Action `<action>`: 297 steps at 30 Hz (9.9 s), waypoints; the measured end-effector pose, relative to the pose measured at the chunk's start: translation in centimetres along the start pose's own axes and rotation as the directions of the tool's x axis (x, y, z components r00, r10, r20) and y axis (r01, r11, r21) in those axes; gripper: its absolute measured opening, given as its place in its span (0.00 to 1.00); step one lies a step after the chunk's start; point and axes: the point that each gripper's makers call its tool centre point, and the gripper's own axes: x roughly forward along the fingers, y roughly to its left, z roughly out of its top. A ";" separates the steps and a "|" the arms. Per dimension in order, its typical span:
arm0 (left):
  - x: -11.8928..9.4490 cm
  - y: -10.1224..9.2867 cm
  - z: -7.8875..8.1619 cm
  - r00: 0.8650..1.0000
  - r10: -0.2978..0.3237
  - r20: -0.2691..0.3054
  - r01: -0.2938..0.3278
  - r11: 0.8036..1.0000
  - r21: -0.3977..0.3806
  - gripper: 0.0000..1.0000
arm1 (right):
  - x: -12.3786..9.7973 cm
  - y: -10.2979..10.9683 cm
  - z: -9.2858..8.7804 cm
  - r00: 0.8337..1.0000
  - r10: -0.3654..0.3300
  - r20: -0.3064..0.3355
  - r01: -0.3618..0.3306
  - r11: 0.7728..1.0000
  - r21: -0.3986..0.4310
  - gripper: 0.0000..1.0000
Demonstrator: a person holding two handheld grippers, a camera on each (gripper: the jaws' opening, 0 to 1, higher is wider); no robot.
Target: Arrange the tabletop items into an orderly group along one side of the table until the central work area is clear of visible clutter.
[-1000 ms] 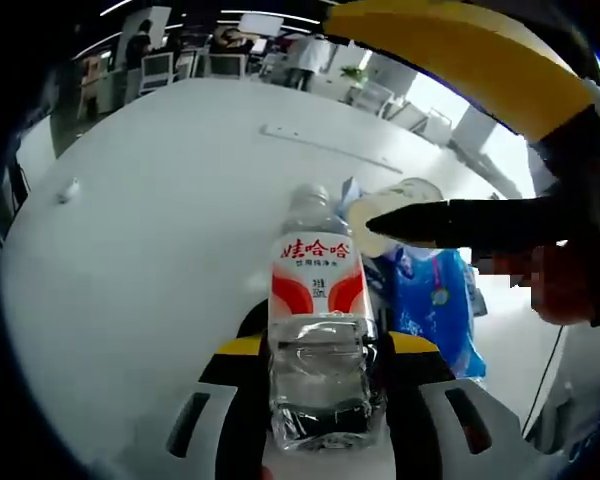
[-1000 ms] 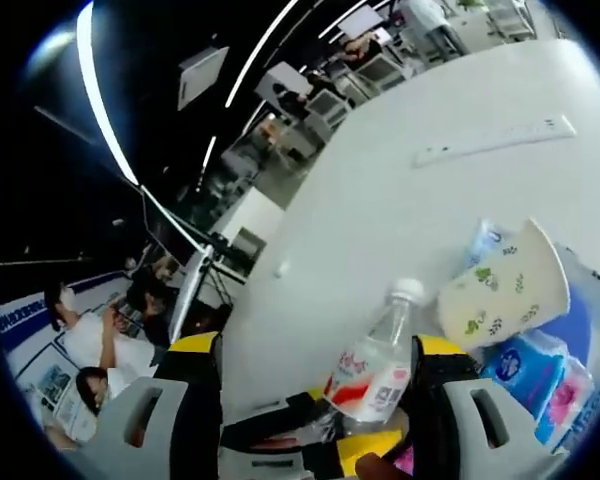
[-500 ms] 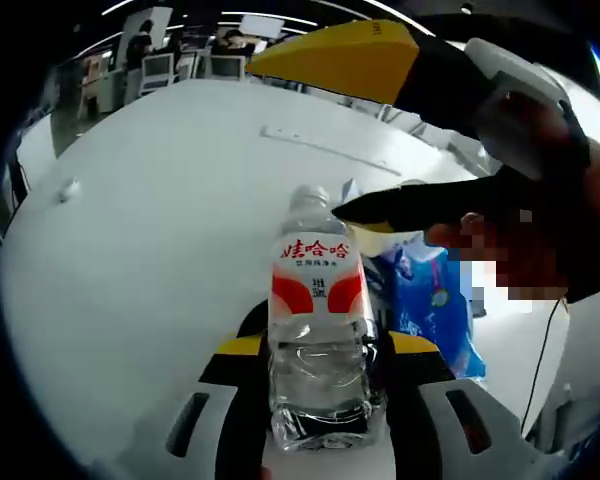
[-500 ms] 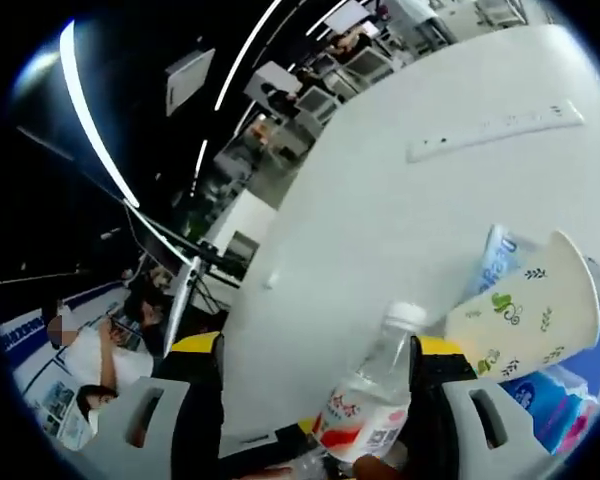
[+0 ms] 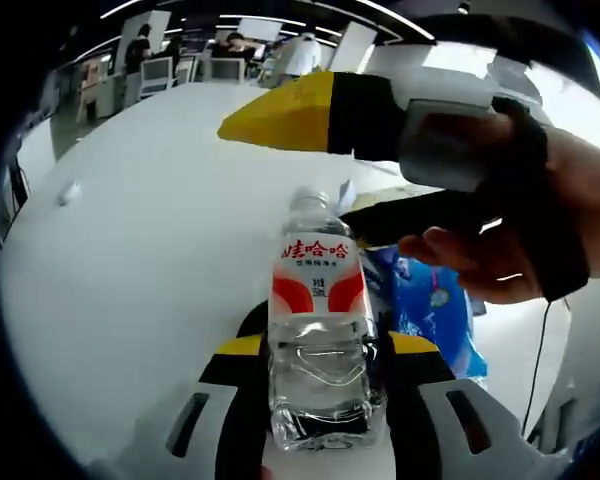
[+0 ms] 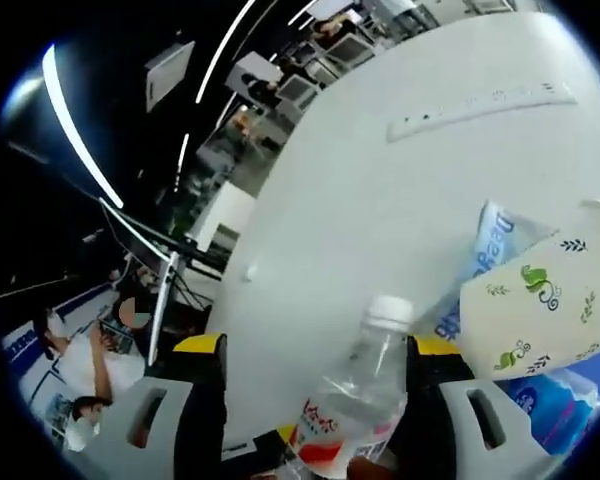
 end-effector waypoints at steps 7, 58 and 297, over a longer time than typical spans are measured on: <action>0.0 0.0 0.1 1.000 0.001 0.009 -0.001 1.000 0.002 0.41 | 0.6 -0.9 0.2 0.999 -0.035 0.006 0.035 0.999 0.021 0.65; -2.7 -0.9 3.0 0.991 -0.029 0.131 0.006 0.985 0.171 0.38 | -6.4 8.2 3.7 0.936 0.215 0.277 -0.083 0.904 -0.420 0.19; -3.4 4.5 5.7 0.990 -0.043 0.133 -0.011 0.924 0.383 0.74 | -14.2 -5.3 5.6 0.918 0.026 0.396 0.149 0.902 -0.405 0.54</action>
